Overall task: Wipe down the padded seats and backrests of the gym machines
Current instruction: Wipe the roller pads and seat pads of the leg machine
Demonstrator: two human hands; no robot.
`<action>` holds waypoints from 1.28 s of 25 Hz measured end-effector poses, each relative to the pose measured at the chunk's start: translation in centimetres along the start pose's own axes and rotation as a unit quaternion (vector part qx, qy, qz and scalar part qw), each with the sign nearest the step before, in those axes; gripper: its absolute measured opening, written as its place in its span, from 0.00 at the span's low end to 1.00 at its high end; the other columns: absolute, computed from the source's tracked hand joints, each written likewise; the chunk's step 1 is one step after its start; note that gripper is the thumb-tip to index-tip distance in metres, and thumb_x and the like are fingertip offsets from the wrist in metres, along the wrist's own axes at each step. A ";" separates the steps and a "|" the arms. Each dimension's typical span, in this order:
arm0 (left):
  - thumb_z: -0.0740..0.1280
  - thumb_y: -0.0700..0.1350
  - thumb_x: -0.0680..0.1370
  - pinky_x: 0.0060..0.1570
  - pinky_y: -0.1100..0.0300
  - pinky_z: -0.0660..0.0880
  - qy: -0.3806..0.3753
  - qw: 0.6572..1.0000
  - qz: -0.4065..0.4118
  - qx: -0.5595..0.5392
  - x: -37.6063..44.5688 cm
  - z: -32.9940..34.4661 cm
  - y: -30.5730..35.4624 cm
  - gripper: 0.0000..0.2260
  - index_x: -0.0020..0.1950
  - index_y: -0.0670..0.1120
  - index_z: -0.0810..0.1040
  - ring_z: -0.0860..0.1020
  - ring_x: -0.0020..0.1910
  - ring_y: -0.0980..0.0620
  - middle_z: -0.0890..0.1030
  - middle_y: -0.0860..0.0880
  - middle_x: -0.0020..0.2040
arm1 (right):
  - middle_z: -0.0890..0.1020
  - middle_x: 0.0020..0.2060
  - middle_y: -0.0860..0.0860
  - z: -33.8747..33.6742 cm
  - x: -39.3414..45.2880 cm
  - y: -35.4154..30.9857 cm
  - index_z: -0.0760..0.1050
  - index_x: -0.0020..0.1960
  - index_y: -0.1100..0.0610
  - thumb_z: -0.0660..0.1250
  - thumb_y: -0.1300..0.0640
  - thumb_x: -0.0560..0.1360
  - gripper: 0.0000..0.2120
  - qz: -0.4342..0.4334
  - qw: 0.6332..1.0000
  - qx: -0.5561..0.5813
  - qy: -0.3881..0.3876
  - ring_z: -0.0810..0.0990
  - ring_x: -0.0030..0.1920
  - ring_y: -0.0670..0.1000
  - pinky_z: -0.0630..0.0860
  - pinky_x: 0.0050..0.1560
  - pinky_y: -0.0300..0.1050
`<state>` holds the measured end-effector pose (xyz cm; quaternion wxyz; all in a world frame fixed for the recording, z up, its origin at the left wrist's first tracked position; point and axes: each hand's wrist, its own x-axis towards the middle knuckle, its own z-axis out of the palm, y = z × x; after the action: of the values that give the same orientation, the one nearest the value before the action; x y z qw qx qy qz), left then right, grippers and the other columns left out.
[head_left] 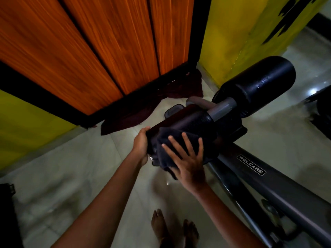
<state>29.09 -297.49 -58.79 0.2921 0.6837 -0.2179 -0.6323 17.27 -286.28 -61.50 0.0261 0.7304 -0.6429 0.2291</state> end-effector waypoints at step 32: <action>0.58 0.43 0.80 0.45 0.60 0.72 0.079 0.994 0.036 -0.062 1.2 -1.6 0.6 0.09 0.46 0.45 0.76 0.75 0.43 0.51 0.78 0.48 0.43 | 0.77 0.64 0.48 -0.3 5.0 -4.0 0.75 0.65 0.50 0.63 0.43 0.73 0.22 0.062 0.997 0.023 -0.047 0.68 0.70 0.57 0.50 0.70 0.68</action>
<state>30.84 -298.53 -59.20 0.3723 0.7043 -0.1789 -0.5774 21.31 -290.14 -58.36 -0.0358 0.6998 -0.6817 0.2103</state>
